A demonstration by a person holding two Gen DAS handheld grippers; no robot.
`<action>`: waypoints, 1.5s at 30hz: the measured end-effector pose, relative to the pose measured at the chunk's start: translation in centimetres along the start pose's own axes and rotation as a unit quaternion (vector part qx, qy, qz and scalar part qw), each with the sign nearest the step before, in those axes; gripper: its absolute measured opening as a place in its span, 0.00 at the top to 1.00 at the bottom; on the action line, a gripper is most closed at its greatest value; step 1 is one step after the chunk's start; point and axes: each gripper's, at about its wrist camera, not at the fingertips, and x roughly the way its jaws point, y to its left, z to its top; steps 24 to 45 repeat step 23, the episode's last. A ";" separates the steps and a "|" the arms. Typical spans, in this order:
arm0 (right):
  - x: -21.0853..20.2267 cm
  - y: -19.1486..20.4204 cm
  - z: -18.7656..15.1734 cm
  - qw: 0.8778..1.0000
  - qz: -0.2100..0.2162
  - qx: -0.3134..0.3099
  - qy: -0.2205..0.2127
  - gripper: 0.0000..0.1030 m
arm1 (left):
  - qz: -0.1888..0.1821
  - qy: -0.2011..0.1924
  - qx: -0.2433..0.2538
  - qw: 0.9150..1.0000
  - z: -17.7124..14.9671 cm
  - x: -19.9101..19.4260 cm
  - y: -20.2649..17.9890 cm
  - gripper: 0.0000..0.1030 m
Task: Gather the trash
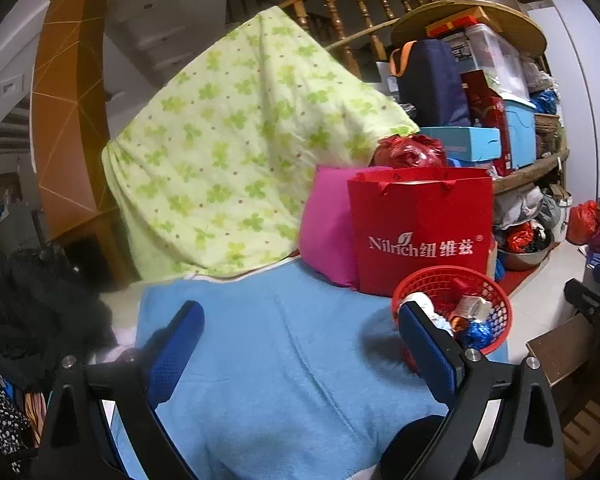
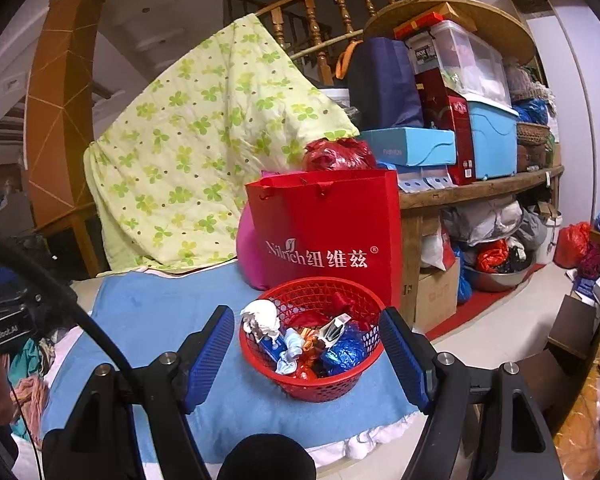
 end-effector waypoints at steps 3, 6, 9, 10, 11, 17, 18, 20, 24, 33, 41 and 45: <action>-0.7 0.5 -0.1 1.000 0.000 -0.013 -0.006 0.24 | -0.004 0.000 0.006 1.000 0.2 -0.5 -0.7 0.05; -0.8 0.7 -0.1 1.000 0.003 -0.016 -0.006 0.24 | -0.009 0.000 0.013 1.000 0.2 -0.8 -1.3 0.05; -0.6 0.8 -0.2 1.000 0.000 -0.012 -0.001 0.24 | -0.011 -0.001 0.018 1.000 0.0 -0.9 -1.9 0.04; -0.5 0.7 -0.2 1.000 -0.002 -0.010 0.001 0.24 | -0.014 0.000 0.020 1.000 -0.1 -0.8 -2.1 0.04; -0.2 0.6 -0.3 1.000 -0.005 -0.005 0.004 0.24 | -0.014 0.001 0.021 1.000 -0.2 -0.8 -2.2 0.04; 1.2 0.0 -0.5 1.000 -0.004 0.016 0.018 0.24 | -0.025 0.011 0.015 1.000 -0.5 0.2 -2.3 0.04; 1.5 0.0 -0.5 1.000 -0.005 0.015 0.019 0.24 | -0.026 0.010 0.013 1.000 -0.6 0.4 -2.3 0.04; 2.0 0.3 -0.6 1.000 -0.010 0.011 0.023 0.24 | -0.028 0.003 0.011 1.000 -0.8 0.9 -2.2 0.04; 3.2 0.7 -0.7 0.999 -0.018 0.003 0.028 0.24 | -0.030 0.003 0.010 0.999 -1.1 2.3 -1.6 0.04; 3.2 0.7 -0.7 0.999 -0.018 0.003 0.028 0.24 | -0.030 0.003 0.010 0.999 -1.1 2.3 -1.6 0.04; 3.2 0.7 -0.7 0.999 -0.018 0.003 0.028 0.24 | -0.030 0.003 0.010 0.999 -1.1 2.3 -1.6 0.04; 3.2 0.7 -0.7 0.999 -0.018 0.003 0.028 0.24 | -0.030 0.003 0.010 0.999 -1.1 2.3 -1.6 0.04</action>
